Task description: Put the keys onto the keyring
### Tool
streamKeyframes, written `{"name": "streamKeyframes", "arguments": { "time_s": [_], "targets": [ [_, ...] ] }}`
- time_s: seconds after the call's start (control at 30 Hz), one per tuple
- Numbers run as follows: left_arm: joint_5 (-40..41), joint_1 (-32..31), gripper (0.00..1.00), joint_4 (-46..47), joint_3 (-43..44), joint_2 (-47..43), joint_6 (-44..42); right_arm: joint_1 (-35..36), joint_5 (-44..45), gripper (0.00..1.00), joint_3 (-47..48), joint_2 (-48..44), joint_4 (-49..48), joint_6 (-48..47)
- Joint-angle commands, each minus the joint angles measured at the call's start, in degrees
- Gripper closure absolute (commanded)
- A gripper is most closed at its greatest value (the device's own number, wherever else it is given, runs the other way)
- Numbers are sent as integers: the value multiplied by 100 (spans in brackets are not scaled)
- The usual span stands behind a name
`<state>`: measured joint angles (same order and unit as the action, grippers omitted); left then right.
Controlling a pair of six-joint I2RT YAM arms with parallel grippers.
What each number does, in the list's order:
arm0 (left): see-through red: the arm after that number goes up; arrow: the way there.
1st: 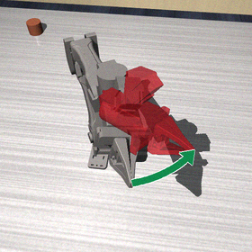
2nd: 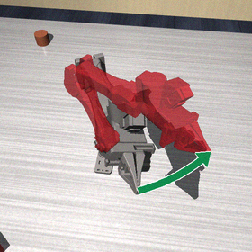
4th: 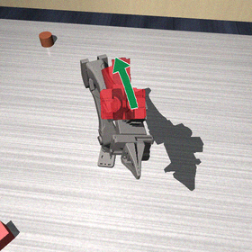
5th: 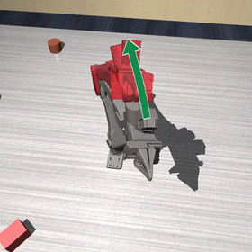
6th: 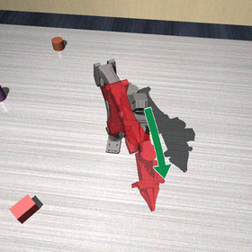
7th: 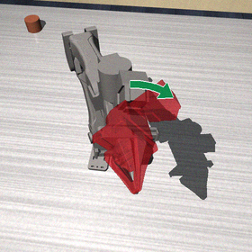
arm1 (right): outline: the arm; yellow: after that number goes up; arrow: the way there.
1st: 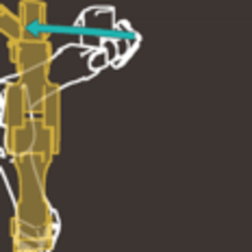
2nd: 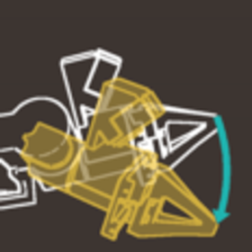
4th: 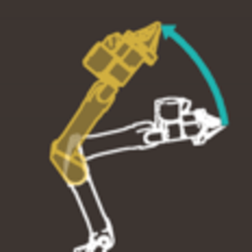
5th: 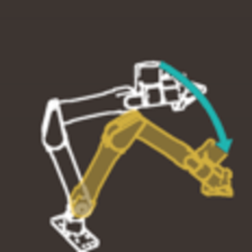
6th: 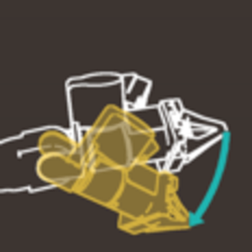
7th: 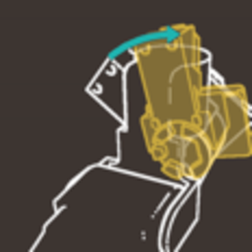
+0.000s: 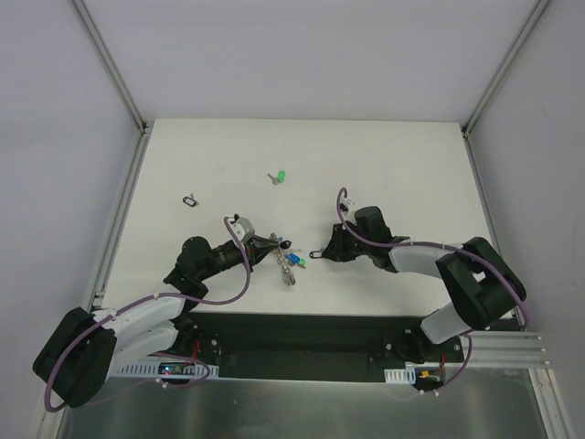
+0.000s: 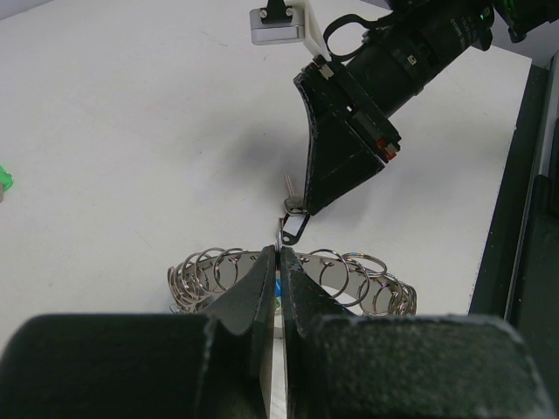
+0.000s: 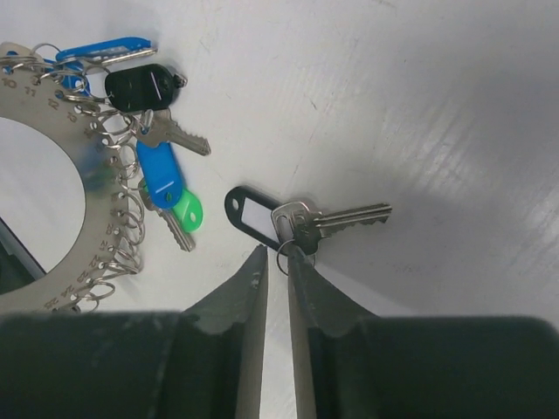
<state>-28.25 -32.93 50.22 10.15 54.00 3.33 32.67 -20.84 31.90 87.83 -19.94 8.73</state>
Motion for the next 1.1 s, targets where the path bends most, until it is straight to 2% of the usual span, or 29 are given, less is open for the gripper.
{"name": "streamKeyframes", "arguments": {
  "time_s": [0.0,0.07,0.13,0.3,0.47,0.6,0.83,1.07],
  "targets": [
    [-102,-3,100,445,127,-12,-87,12,-17,71,35,-555,401,-196],
    [-102,-3,100,445,119,-38,-87,116,254,60,246,-802,814,-485],
    [-76,-3,100,445,110,-73,-87,257,553,57,552,-1118,1518,-810],
    [39,-3,100,384,83,-161,-114,556,1582,57,1203,-1313,2950,-1321],
    [171,-3,100,287,66,-267,-166,969,2391,58,2126,-733,4216,-1812],
    [206,-3,100,234,75,-302,-193,1128,2444,60,2452,-364,4437,-2059],
    [259,-3,100,199,66,-337,-210,1830,3524,66,2980,462,4903,-2402],
    [294,-3,100,181,66,-346,-219,2086,3965,68,3358,1034,5088,-2578]
  ]
}}
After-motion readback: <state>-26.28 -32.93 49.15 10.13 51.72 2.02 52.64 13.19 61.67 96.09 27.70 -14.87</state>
